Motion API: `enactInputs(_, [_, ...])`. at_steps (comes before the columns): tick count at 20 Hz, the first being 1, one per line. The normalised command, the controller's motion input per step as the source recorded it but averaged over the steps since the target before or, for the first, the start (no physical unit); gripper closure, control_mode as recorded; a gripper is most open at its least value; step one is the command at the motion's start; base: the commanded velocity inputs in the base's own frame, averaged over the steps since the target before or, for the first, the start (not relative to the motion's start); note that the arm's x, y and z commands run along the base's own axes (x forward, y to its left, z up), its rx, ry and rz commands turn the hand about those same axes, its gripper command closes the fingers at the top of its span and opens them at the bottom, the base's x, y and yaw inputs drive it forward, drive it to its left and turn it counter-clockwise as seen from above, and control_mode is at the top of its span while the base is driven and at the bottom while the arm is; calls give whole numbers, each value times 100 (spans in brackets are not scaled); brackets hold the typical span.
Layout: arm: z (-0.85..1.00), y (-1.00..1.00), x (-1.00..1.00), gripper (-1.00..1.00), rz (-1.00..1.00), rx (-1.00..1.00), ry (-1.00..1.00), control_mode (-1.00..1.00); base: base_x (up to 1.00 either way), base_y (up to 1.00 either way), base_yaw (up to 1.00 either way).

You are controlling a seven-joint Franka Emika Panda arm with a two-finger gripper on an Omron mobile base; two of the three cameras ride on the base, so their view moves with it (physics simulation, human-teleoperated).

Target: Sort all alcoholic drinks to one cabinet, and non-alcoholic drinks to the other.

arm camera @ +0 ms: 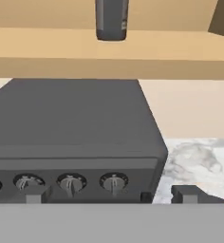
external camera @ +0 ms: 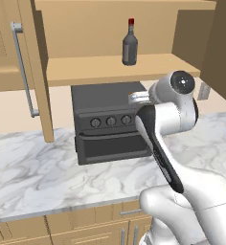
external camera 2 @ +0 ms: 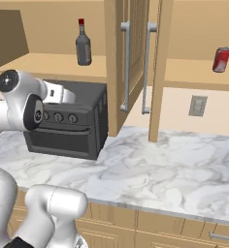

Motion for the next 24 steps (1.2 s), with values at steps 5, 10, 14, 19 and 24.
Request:
enactInputs(5, [-59, -2, -81, -100, -3, 0, 11, -100, 0, 0, 0])
enactInputs(10, [-37, 0, -25, -100, 0, 0, 14, -100, 0, 0, 0])
enactInputs(14, [-42, 0, -66, -100, 0, 0, 20, -100, 0, 0, 0])
enactInputs(19, [-9, -1, -20, -100, 0, 0, 4, 100, -80, -6, -1])
enactInputs(24, [0, 0, 0, -100, 0, 0, 0, 100, -100, -24, -7])
